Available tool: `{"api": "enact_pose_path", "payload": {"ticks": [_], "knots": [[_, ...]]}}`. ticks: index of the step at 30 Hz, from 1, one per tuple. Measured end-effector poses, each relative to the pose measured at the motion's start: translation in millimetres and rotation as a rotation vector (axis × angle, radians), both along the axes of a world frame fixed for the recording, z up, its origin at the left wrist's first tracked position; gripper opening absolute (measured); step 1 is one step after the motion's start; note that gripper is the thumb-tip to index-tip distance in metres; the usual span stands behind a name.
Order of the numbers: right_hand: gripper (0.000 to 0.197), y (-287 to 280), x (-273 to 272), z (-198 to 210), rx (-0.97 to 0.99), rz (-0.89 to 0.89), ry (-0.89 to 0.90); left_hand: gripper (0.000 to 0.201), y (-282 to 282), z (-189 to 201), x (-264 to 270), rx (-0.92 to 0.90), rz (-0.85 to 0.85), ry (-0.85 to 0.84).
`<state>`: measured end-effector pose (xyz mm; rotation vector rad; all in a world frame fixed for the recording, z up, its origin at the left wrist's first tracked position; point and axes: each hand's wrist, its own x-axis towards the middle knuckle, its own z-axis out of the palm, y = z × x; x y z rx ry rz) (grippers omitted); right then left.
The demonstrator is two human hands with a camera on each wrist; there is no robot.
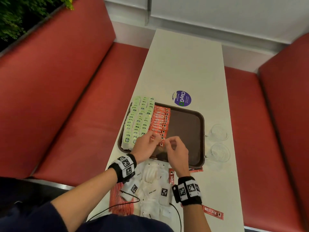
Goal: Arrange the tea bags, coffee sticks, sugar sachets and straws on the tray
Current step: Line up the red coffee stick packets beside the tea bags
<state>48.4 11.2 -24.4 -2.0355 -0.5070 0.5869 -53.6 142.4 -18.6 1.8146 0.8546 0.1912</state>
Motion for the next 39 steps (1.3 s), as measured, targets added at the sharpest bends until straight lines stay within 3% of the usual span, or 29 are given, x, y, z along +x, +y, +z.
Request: {"api": "enact_pose_path", "payload": {"ticks": [3,6,8,12,15,20,26,32,35,39], "knots": [[0.025,-3,-28,23,0.102,0.146,0.278,0.039,7,21,3,-0.407,0.236,-0.229],[0.033,4,-53,33,0.269,0.157,0.606,0.054,9,41,5,-0.537,0.305,-0.409],[0.032,8,-58,36,0.385,0.111,0.691,0.054,10,49,6,-0.571,0.313,-0.494],[0.027,12,-54,44,0.462,0.046,0.634,0.035,12,57,1,-0.544,0.308,-0.548],[0.023,10,-52,51,0.49,-0.017,0.516,0.037,10,59,-7,-0.603,0.305,-0.579],[0.022,1,-49,62,0.389,-0.052,0.225,0.036,5,48,-22,-0.533,0.202,-0.435],[0.019,-6,-45,59,0.428,0.007,0.311,0.035,7,49,-32,-0.528,0.215,-0.443],[0.019,-16,-38,58,0.418,-0.083,0.278,0.029,24,52,-27,-0.408,0.427,-0.443],[0.017,-17,-33,62,0.403,-0.102,0.238,0.027,29,52,-26,-0.25,0.29,-0.33],[0.014,-15,-29,65,0.397,-0.093,0.201,0.026,18,62,-20,-0.183,0.079,-0.262]]}}
